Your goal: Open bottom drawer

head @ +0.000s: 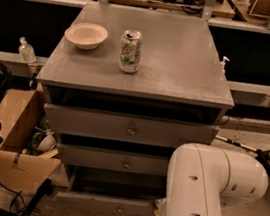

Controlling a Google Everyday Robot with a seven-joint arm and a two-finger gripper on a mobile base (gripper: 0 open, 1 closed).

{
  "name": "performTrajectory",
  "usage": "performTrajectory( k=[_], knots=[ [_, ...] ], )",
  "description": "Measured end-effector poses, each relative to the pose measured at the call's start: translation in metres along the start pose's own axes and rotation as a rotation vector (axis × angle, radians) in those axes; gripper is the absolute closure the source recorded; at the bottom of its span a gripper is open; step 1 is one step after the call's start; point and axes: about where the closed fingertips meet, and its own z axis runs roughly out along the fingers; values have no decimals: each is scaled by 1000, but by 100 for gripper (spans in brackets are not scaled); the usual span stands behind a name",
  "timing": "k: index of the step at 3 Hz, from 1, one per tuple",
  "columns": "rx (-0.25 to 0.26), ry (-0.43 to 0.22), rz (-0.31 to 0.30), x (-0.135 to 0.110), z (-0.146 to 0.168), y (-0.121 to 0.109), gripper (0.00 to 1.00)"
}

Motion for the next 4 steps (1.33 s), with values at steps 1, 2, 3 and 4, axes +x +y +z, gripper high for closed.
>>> performTrajectory(
  k=[1, 2, 3, 4],
  knots=[
    [-1, -3, -1, 0, 0, 1, 100],
    [-1, -3, -1, -1, -1, 0, 82],
    [-1, -3, -1, -1, 0, 1, 59],
    [-1, -3, -1, -1, 0, 1, 35]
  ],
)
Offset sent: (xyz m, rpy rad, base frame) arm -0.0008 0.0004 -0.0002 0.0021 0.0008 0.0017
